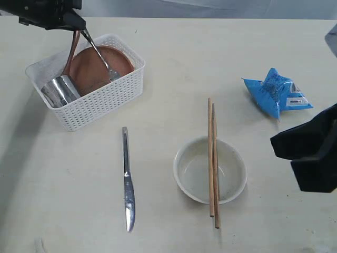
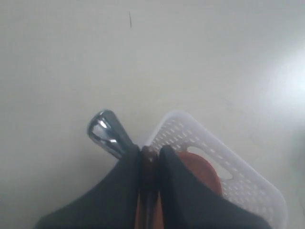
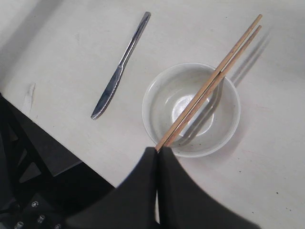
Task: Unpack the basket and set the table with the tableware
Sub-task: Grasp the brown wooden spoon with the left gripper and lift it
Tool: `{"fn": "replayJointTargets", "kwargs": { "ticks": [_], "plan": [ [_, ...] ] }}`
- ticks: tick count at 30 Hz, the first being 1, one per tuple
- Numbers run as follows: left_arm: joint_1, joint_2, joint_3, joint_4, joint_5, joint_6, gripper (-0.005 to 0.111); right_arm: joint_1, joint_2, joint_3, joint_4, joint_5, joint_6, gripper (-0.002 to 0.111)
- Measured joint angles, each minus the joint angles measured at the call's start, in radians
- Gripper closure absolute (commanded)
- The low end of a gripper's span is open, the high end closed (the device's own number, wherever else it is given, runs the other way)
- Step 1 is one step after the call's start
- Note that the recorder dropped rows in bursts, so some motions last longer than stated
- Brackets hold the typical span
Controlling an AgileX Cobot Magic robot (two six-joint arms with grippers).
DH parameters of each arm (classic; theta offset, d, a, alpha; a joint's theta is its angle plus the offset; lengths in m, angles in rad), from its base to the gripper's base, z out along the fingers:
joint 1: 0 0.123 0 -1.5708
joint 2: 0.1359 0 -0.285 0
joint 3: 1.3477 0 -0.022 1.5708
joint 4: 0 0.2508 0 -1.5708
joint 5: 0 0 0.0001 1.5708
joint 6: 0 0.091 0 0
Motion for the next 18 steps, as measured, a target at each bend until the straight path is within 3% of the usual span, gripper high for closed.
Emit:
{"fn": "replayJointTargets", "kwargs": {
  "ticks": [18],
  "plan": [
    [0.0, -0.115, -0.036, -0.009, 0.016, -0.002, 0.107, 0.0, 0.0, 0.0, -0.002, 0.0, 0.0, 0.109]
  ]
}}
